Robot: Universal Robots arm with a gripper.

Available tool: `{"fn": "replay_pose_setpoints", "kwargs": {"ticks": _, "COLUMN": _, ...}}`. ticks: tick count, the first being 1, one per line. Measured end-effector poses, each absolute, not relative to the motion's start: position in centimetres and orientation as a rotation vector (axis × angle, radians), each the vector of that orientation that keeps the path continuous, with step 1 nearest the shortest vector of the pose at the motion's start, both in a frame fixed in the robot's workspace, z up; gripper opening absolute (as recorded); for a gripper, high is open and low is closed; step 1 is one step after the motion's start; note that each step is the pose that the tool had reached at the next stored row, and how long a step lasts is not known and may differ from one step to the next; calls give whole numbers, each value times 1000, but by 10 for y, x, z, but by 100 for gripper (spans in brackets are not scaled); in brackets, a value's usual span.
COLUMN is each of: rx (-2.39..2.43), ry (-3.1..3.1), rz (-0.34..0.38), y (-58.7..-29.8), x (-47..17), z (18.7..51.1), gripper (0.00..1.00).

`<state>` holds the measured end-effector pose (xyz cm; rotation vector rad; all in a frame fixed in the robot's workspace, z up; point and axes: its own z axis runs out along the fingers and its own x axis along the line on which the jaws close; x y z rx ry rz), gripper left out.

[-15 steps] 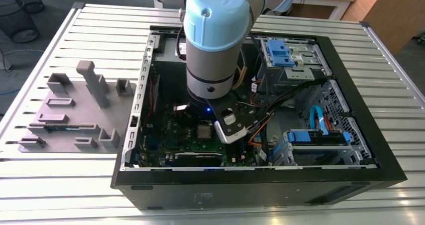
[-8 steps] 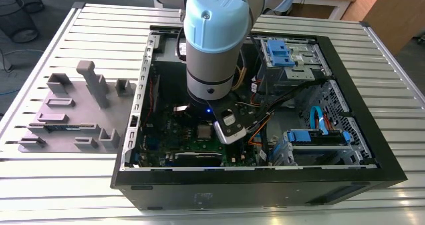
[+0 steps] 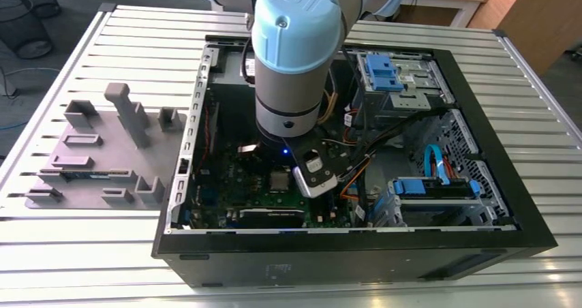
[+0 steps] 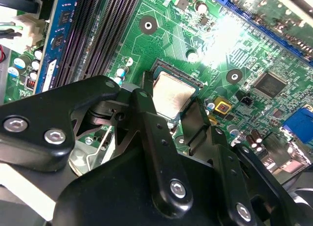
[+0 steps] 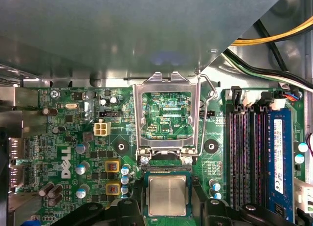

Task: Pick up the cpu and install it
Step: 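Place the cpu into insertion slot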

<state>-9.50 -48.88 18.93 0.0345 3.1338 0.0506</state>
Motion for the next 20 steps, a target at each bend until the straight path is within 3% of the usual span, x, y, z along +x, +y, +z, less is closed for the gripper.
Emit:
{"fn": "replay_pose_setpoints", "kwargs": {"ticks": 7, "rx": 34, "ry": 3134, "rz": 51, "y": -489, "x": -95, "z": 189, "gripper": 48}}
{"fn": "replay_pose_setpoints", "kwargs": {"ticks": 8, "rx": 34, "ry": 3134, "rz": 51, "y": -489, "x": -95, "z": 189, "gripper": 54}}
{"fn": "replay_pose_setpoints", "kwargs": {"ticks": 20, "rx": 35, "ry": 3134, "rz": 51, "y": -489, "x": -95, "z": 189, "gripper": 54}}
